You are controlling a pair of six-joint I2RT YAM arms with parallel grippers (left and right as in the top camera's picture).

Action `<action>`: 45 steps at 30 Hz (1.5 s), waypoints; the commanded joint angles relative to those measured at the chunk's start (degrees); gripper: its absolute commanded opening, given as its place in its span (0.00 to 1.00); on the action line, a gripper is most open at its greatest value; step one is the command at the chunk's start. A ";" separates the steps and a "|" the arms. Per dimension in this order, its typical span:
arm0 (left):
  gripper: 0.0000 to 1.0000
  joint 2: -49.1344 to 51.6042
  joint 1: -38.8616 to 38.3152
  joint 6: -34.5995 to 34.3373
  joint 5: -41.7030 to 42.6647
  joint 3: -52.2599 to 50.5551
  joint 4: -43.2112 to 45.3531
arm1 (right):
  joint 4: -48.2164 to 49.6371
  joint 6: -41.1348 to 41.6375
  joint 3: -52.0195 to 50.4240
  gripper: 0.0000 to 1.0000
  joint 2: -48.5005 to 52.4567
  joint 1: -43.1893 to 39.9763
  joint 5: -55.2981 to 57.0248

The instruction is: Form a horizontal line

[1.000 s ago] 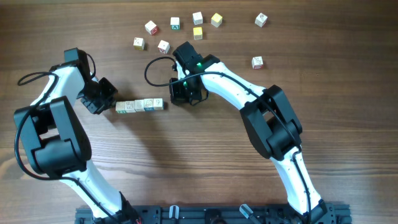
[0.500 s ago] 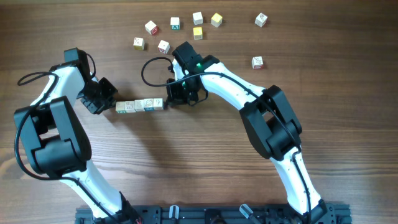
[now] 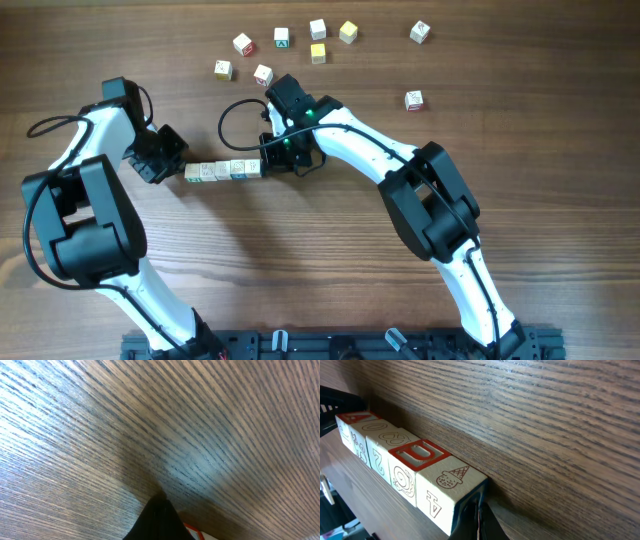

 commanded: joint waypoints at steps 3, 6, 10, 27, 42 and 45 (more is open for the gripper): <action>0.04 1.46 -0.50 0.66 0.72 -1.60 -0.24 | 0.96 -1.14 -0.07 0.05 0.74 1.22 -0.31; 0.04 1.46 -0.50 0.66 0.72 -1.60 -0.24 | 0.94 -1.16 -0.07 0.04 0.74 1.22 -0.28; 0.04 1.46 -0.50 0.66 0.72 -1.60 -0.24 | 0.52 -1.14 -0.07 0.05 0.74 1.20 1.16; 0.04 1.46 -0.50 0.66 -3.06 -1.60 -0.28 | -1.42 -0.96 -0.07 0.05 0.74 1.07 7.17; 0.04 1.46 -0.37 0.63 -12.83 -1.60 -0.22 | -1.75 2.10 -0.04 0.05 0.74 0.26 22.84; 0.04 1.46 0.11 0.44 -12.83 -1.60 0.04 | 2.38 0.96 -0.02 0.05 0.74 -0.76 23.34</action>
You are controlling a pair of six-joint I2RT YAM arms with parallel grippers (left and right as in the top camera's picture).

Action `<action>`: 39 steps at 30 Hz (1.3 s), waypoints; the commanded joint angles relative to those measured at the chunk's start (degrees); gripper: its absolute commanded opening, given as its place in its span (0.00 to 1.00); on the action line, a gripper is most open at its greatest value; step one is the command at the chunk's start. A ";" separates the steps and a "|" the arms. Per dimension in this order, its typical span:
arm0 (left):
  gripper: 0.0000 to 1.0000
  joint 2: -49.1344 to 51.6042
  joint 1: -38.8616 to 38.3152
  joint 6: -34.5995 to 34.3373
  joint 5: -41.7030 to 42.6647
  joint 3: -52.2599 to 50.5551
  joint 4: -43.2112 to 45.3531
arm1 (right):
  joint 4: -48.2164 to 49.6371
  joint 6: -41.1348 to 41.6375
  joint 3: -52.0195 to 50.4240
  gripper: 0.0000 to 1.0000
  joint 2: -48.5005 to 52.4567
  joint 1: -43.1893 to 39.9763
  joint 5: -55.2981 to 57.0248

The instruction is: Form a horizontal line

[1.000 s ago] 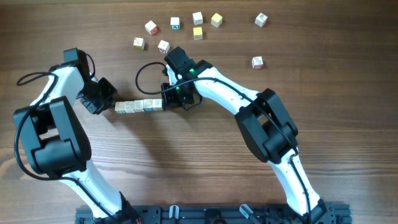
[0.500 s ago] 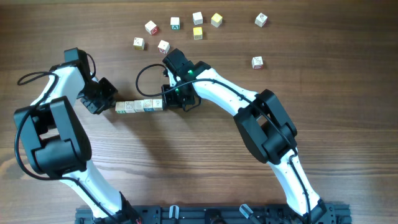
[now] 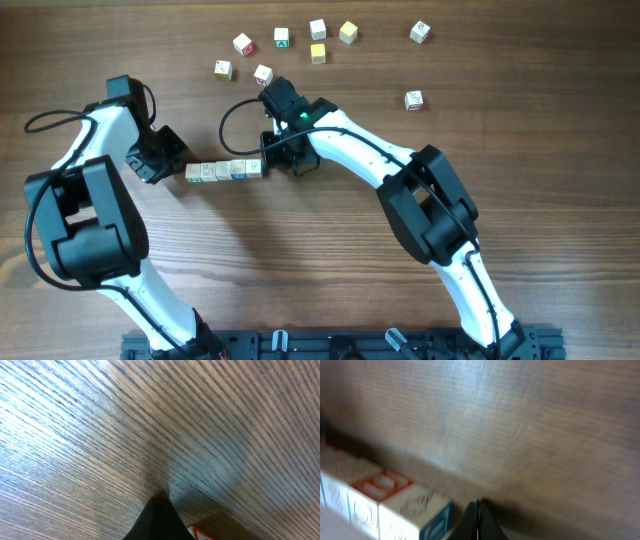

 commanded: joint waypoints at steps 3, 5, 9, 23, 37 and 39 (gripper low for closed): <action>0.04 1.70 2.08 -1.81 -5.75 -1.62 0.20 | 7.78 -2.25 0.13 0.05 1.03 -2.78 6.60; 0.04 1.70 2.82 -2.58 -5.73 -1.62 0.26 | 10.45 -3.89 0.59 0.05 1.03 -2.99 4.81; 0.04 1.70 4.24 -3.69 -5.70 -1.62 0.37 | 16.28 -5.09 1.03 0.05 1.03 -2.86 0.79; 0.04 1.70 4.72 -3.69 -5.70 -1.62 0.39 | 19.30 -4.31 1.03 0.04 1.03 1.16 -4.81; 0.04 1.70 4.72 -3.69 -5.68 -1.62 0.15 | 19.50 -3.85 1.01 0.05 1.03 3.54 -4.79; 0.04 1.70 4.72 -3.67 -5.68 -1.62 -0.04 | 19.50 -4.04 1.01 0.05 1.03 3.96 -4.35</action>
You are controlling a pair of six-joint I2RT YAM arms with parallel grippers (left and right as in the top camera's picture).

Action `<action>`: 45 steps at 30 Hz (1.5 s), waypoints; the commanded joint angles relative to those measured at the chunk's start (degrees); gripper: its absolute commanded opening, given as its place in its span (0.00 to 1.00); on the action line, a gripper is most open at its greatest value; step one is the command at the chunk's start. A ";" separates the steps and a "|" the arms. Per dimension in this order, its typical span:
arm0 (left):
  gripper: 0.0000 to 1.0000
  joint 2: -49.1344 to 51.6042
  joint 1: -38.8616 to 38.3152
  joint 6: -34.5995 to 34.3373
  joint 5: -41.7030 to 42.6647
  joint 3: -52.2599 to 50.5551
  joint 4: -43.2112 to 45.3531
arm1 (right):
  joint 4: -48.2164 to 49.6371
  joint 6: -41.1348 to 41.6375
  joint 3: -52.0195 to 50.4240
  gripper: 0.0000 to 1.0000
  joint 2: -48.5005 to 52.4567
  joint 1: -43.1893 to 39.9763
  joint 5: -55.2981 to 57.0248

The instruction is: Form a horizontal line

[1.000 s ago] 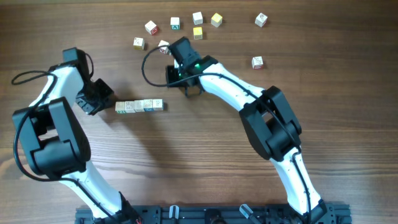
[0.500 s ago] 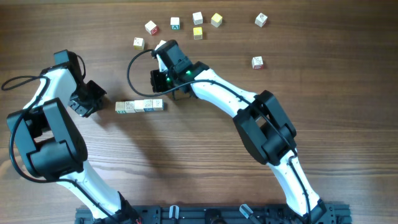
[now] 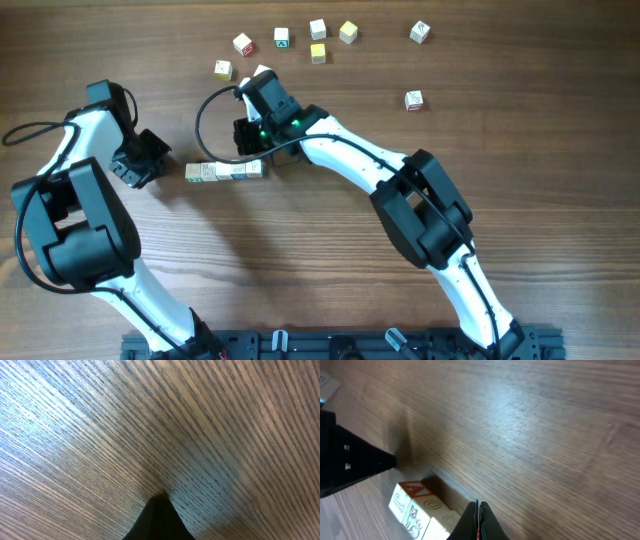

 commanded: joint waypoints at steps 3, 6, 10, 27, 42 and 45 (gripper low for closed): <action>0.04 1.73 0.48 -0.61 -3.04 -1.62 -0.46 | 0.04 -0.17 1.05 0.05 0.96 1.49 1.03; 0.04 1.73 0.48 -0.59 -3.04 -1.62 -0.46 | 0.02 -0.15 0.92 0.05 0.98 1.49 1.20; 0.04 1.73 0.48 -0.59 -3.04 -1.62 -0.46 | -0.04 -0.17 0.83 0.05 0.98 1.66 1.27; 0.04 1.73 0.48 -0.61 -2.84 -1.62 -0.50 | -0.17 -0.72 0.83 0.05 0.98 2.27 4.42; 0.04 1.73 0.48 -0.59 -2.84 -1.62 -0.50 | -2.97 -1.20 0.61 0.05 0.98 2.73 4.31; 0.04 1.73 0.48 -0.61 -2.84 -1.62 -0.50 | -3.19 -1.20 0.50 0.05 0.98 2.73 3.96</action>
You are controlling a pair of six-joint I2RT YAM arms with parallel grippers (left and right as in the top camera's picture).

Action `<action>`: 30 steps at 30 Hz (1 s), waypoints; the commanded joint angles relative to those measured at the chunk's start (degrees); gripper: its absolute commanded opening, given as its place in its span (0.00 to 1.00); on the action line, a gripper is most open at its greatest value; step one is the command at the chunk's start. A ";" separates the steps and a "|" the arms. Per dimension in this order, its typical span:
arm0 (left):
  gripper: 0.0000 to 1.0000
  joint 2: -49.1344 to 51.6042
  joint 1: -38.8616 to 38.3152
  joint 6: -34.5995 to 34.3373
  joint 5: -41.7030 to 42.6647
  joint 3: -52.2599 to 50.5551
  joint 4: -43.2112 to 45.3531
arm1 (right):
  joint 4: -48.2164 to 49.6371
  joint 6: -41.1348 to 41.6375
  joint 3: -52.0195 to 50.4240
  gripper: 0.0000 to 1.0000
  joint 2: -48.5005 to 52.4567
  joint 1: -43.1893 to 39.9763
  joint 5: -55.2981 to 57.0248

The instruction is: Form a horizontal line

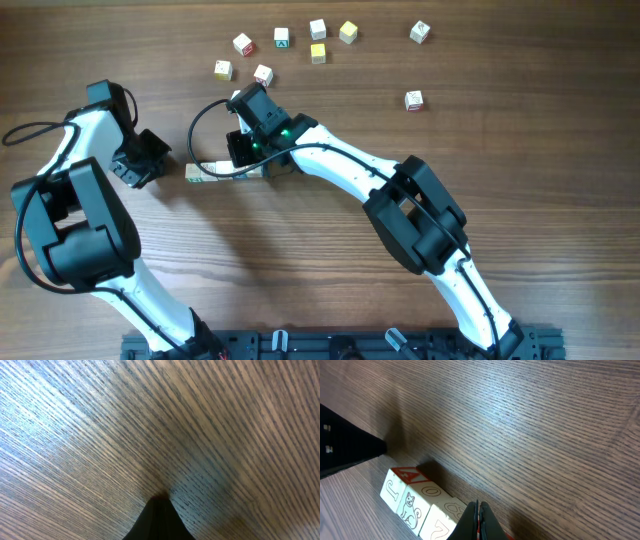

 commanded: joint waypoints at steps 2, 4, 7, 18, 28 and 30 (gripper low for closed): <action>0.04 1.73 0.48 -0.59 -2.82 -1.62 -0.48 | -0.57 -1.14 0.50 0.05 0.98 0.17 0.28; 0.04 1.73 0.48 -0.59 -2.82 -1.62 -0.46 | -1.01 -1.16 0.50 0.05 0.98 0.17 -0.22; 0.04 1.73 0.48 -0.59 -2.82 -1.62 -0.46 | -1.60 -1.20 0.50 0.05 0.98 0.17 -0.79; 0.04 1.73 0.48 -0.59 -2.82 -1.62 -0.46 | -2.23 -1.20 0.50 0.05 0.98 0.33 -1.03; 0.04 1.73 0.48 -0.59 -2.82 -1.62 -0.46 | -2.64 -2.71 0.50 0.05 0.98 0.33 -1.66; 0.04 1.73 0.48 -0.59 -2.82 -1.62 -0.46 | -2.64 -2.71 0.50 0.04 0.98 0.33 -1.64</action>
